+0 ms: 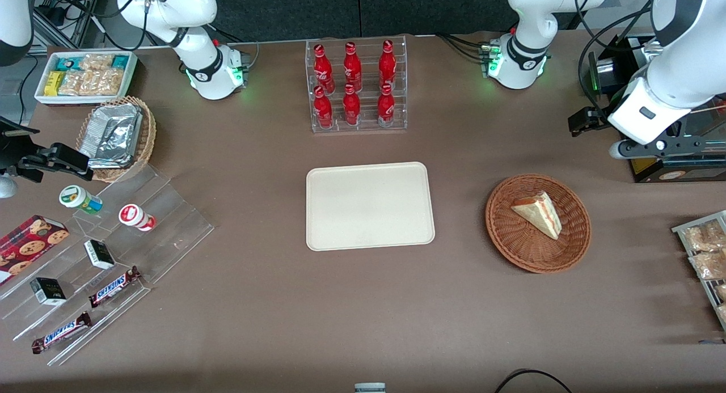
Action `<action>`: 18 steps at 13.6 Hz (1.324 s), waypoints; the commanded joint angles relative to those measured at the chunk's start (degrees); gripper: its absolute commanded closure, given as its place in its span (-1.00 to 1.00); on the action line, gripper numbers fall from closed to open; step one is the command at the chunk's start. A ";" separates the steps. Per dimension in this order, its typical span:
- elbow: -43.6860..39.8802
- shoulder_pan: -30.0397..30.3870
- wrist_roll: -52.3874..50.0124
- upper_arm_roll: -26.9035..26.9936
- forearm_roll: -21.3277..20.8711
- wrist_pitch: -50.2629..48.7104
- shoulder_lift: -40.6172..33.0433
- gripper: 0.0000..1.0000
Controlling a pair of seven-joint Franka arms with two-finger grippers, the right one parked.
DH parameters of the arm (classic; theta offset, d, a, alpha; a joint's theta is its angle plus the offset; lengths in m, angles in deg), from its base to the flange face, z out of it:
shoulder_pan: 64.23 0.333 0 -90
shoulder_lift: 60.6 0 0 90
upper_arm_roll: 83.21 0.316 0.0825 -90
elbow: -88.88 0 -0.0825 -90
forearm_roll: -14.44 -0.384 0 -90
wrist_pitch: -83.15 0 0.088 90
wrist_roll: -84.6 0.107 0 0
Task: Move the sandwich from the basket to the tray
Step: 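Lower the open left gripper over the wrapped sandwich in the wicker basket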
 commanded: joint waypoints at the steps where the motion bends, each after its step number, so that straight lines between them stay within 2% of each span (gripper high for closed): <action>1: -0.71 -0.03 1.13 0.20 0.67 -1.71 -1.11 -1.00; 5: 2.69 -0.03 0.87 0.20 0.67 1.87 -0.42 -1.00; 13: 19.22 -0.03 -0.10 3.54 0.67 24.98 -0.07 -1.00; 18: 26.25 -0.12 -12.74 3.54 0.76 39.83 2.13 -1.00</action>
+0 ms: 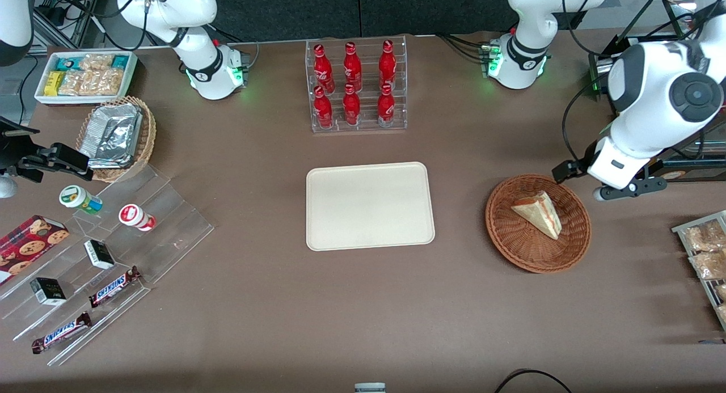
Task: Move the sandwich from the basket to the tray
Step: 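Lower the open left gripper over the wrapped sandwich in the wicker basket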
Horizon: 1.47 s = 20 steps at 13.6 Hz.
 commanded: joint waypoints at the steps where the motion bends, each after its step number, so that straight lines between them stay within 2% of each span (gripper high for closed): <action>1: 4.29 -0.17 -6.85 0.03 0.57 8.20 0.82 -1.00; 3: 4.92 -0.43 -17.12 0.03 0.65 13.65 3.28 -1.00; 5: 6.40 -0.69 -21.90 0.03 0.57 17.70 4.78 -1.00; 8: 7.56 -0.69 -25.07 0.03 0.65 22.55 8.02 -1.00; 17: 8.52 -0.61 -29.21 0.03 0.74 24.05 13.48 -0.97; 20: 8.96 -0.60 -29.47 0.03 1.09 24.05 14.54 -0.37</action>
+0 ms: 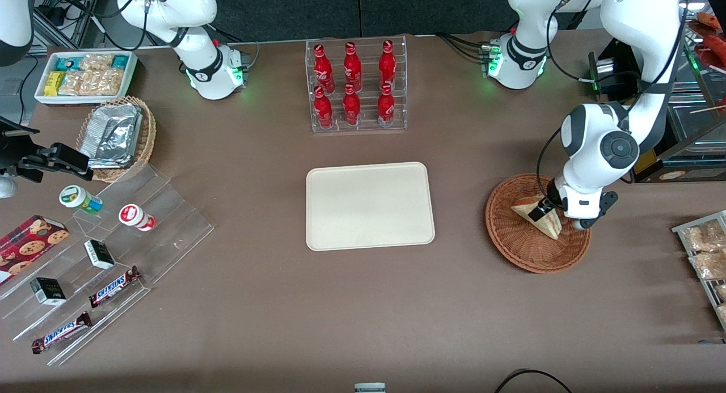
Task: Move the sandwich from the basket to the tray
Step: 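Close the left gripper on the sandwich and lift it from the basket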
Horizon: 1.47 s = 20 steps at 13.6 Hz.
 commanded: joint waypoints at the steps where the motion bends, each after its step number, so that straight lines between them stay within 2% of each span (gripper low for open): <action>1: 0.96 -0.37 -1.02 0.16 0.84 1.20 0.36 0.05; 2: 1.05 -0.29 -1.02 0.16 0.76 1.12 0.27 0.52; 3: 0.97 -0.29 -1.11 0.16 0.84 1.03 0.27 0.87; 4: 0.79 -0.29 -1.63 0.16 0.76 0.68 0.18 1.00; 7: -1.04 -0.37 -2.51 -0.10 0.58 -2.12 0.35 1.00; 10: -7.88 -1.07 -2.34 -0.37 0.23 -11.59 0.01 1.00; 12: -13.42 -4.05 -1.81 -0.37 -0.12 -18.98 0.00 1.00; 15: -18.01 -9.05 -1.55 -0.37 -0.21 -24.01 0.35 1.00; 18: -18.55 -15.03 -0.24 -0.37 -0.21 -23.41 0.97 1.00; 20: -20.47 -19.16 5.02 -0.37 -0.12 -23.14 2.63 1.00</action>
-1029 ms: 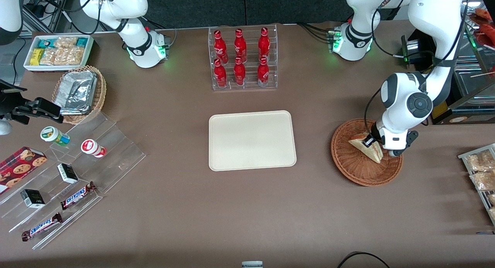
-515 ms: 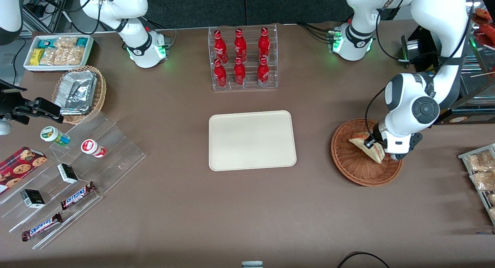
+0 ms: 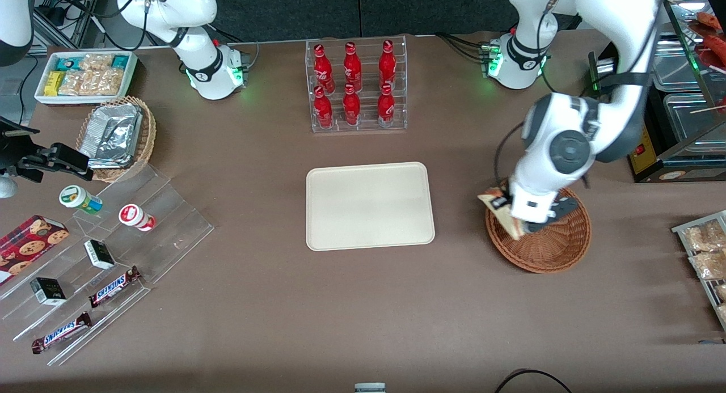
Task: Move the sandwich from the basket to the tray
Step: 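Close the left gripper on the sandwich and lift it from the basket, then carry the sandwich with the left gripper over the cream tray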
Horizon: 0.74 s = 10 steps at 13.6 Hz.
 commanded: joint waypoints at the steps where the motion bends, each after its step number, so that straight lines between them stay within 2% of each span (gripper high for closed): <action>1: -4.31 -5.83 3.94 0.71 -0.22 -0.56 3.14 1.00; 6: -16.43 -15.94 2.98 0.71 0.31 -1.09 13.68 1.00; 10: -25.65 -20.18 -0.71 0.62 0.40 -0.82 21.50 1.00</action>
